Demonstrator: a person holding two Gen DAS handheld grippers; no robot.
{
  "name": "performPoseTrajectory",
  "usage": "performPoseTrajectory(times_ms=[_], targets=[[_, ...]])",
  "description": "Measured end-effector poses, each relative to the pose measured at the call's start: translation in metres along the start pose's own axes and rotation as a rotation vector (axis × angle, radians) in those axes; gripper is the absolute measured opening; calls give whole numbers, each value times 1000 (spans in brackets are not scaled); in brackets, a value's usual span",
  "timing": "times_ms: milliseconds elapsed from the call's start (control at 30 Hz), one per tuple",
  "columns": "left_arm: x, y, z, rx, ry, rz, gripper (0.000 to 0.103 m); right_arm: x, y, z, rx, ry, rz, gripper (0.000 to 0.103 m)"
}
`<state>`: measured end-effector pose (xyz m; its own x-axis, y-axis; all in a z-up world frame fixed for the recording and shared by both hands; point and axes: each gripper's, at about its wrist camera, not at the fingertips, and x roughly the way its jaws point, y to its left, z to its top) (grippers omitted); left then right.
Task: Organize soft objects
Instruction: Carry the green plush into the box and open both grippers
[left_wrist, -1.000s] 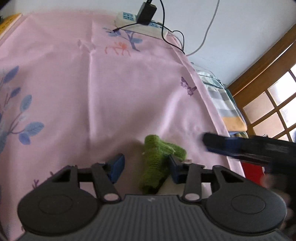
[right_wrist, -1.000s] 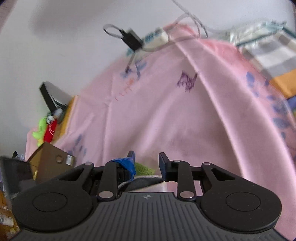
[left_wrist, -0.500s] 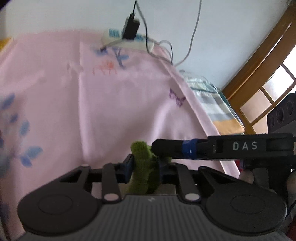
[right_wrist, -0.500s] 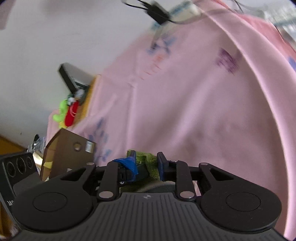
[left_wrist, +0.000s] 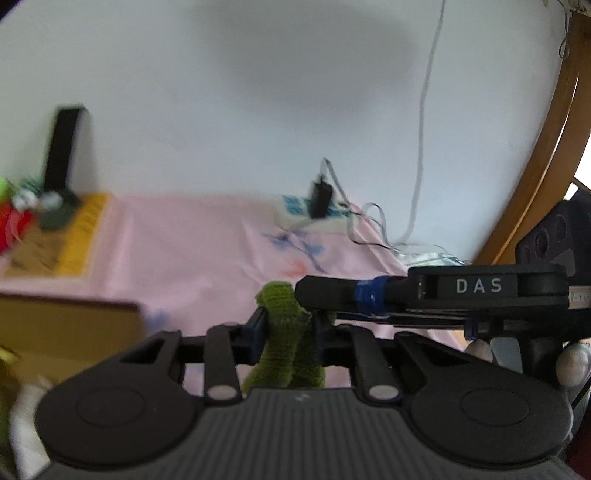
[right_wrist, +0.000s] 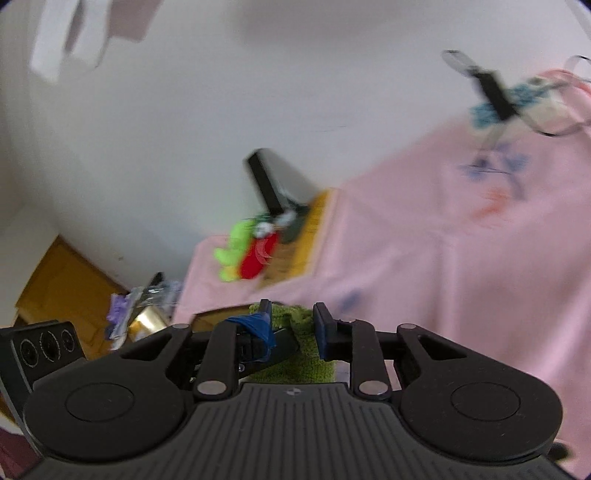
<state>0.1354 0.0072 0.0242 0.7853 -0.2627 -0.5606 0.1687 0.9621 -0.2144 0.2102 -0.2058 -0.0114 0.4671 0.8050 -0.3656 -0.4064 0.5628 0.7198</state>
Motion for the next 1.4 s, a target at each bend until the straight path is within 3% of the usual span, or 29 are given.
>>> performPoseTrajectory(times_ms=[200, 367, 533, 633, 667, 900, 1033, 1100, 1400], targets=[[-25, 73, 13, 105, 39, 60, 13, 74, 58, -5, -91, 27, 20, 6], [-13, 136, 13, 128, 153, 50, 13, 139, 82, -19, -129, 91, -48, 6], [6, 179, 1, 144, 224, 37, 13, 175, 92, -37, -186, 108, -133, 6], [22, 195, -6, 127, 271, 26, 13, 186, 92, -45, -206, 109, -181, 6], [26, 199, -8, 116, 287, 14, 13, 191, 91, -48, -212, 111, -212, 1], [38, 206, -18, 94, 338, -66, 14, 201, 102, -55, -292, 119, -328, 2], [42, 198, -21, 152, 367, -78, 14, 200, 103, -56, -249, 119, -334, 1], [44, 193, -23, 189, 381, -76, 14, 196, 104, -55, -246, 88, -340, 6], [26, 209, -5, 141, 334, -77, 15, 174, 101, -49, -192, 22, -342, 7]])
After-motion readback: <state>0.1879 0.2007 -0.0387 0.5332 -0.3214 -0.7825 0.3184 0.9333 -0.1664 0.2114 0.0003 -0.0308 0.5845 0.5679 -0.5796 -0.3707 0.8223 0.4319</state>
